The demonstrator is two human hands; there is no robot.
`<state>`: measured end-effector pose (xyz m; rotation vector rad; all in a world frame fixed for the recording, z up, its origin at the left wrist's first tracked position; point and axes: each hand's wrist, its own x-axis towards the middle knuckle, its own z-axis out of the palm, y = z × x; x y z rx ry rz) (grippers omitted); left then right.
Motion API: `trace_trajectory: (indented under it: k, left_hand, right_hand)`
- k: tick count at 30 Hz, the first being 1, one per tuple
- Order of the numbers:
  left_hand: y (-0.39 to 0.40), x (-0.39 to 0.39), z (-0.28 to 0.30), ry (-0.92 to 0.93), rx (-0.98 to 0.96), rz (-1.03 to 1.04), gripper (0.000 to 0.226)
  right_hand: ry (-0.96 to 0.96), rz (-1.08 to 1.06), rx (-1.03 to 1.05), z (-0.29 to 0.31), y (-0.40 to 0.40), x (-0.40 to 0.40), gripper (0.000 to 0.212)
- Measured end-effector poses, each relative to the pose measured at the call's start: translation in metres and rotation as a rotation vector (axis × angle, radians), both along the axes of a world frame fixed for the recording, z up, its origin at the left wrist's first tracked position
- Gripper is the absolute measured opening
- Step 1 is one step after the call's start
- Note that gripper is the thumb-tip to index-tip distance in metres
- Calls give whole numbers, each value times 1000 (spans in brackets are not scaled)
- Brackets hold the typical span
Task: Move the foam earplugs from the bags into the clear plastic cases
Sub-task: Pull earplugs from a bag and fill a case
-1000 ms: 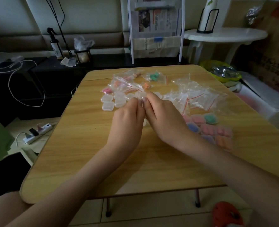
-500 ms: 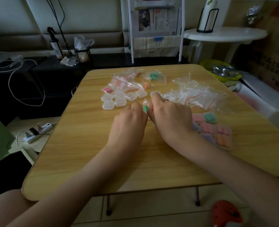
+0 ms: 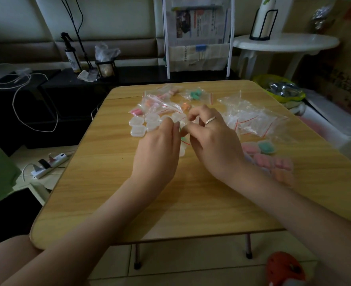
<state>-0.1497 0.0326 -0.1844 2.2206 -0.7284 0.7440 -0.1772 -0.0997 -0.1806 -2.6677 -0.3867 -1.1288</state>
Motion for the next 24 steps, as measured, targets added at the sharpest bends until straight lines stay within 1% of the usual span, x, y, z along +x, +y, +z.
trace_trajectory:
  k: [2, 4, 6, 7, 9, 11, 12, 13, 15, 17, 19, 20, 22, 24]
  left_hand:
    - [1, -1, 2, -51, -15, -8, 29]
    - [1, -2, 3, -82, -5, -28, 28]
    - [1, -5, 4, -151, 32, -62, 28]
    - [0, -7, 4, -198, 54, -83, 28]
    - [-1, -11, 6, -274, 92, -119, 27]
    - [-4, -13, 4, -289, 113, -139, 28]
    - [-5, -14, 4, -252, 105, -141, 28]
    - [-6, -15, 4, -175, 69, -139, 28]
    - [-5, -14, 10, 62, -96, -130, 26]
    - [-1, -6, 17, 270, -292, -88, 17]
    - [5, 7, 22, 418, -412, -24, 12]
    - [8, 14, 22, 509, -462, -30, 14]
    - [12, 23, 21, 707, -577, -134, 19]
    - [13, 26, 21, 827, -668, -232, 18]
  right_hand:
    - [90, 35, 117, -2, -2, 2, 33]
    - [251, 87, 232, -4, -2, 4, 31]
    - [403, 140, 347, -5, -2, 7, 36]
    - [438, 157, 387, -4, -1, 8, 40]
    - [448, 157, 391, -4, -2, 10, 45]
    - [459, 170, 420, -3, -4, 11, 41]
    - [470, 208, 482, -1, -4, 10, 44]
    - [489, 257, 573, 1, -4, 9, 50]
    - [545, 339, 785, 4, -5, 7, 54]
    - [572, 357, 937, 8, -8, 8, 52]
    - [587, 358, 957, 10, -12, 9, 50]
    - [595, 371, 945, 11, -13, 8, 49]
    - [612, 397, 934, 12, -12, 7, 46]
    - [624, 406, 933, 13, -10, 6, 44]
